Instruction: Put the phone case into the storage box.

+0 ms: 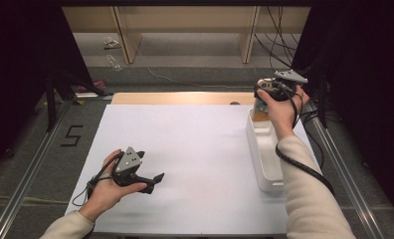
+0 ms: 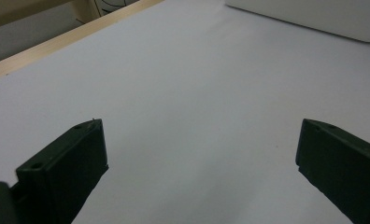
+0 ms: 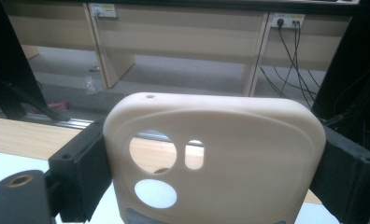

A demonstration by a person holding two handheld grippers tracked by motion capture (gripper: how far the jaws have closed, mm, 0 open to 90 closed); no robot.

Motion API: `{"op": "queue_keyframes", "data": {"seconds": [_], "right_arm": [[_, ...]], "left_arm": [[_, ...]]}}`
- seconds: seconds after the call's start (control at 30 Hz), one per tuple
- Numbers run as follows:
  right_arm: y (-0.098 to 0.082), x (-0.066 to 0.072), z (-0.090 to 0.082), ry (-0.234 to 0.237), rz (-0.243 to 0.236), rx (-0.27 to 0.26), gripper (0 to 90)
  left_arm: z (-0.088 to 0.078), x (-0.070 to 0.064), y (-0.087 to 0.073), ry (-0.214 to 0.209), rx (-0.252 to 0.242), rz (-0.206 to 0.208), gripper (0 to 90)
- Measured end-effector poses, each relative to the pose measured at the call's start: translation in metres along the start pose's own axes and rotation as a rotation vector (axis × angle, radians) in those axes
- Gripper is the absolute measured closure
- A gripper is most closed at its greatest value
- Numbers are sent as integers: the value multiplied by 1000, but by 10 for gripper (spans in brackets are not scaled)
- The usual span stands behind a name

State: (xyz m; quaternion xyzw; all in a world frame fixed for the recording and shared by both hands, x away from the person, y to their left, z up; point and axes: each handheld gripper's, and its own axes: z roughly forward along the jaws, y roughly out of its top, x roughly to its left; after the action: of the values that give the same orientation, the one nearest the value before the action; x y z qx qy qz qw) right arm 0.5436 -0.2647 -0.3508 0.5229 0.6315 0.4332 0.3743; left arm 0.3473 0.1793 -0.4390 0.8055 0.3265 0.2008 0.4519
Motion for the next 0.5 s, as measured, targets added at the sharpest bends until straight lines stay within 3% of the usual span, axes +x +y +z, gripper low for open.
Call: {"op": "queue_keyframes", "data": {"seconds": [0.5], "right_arm": [[-4, 0, 7, -2, -11, 21, 118]], "left_arm": [[0, 0, 0, 0, 0, 0, 16]]}}
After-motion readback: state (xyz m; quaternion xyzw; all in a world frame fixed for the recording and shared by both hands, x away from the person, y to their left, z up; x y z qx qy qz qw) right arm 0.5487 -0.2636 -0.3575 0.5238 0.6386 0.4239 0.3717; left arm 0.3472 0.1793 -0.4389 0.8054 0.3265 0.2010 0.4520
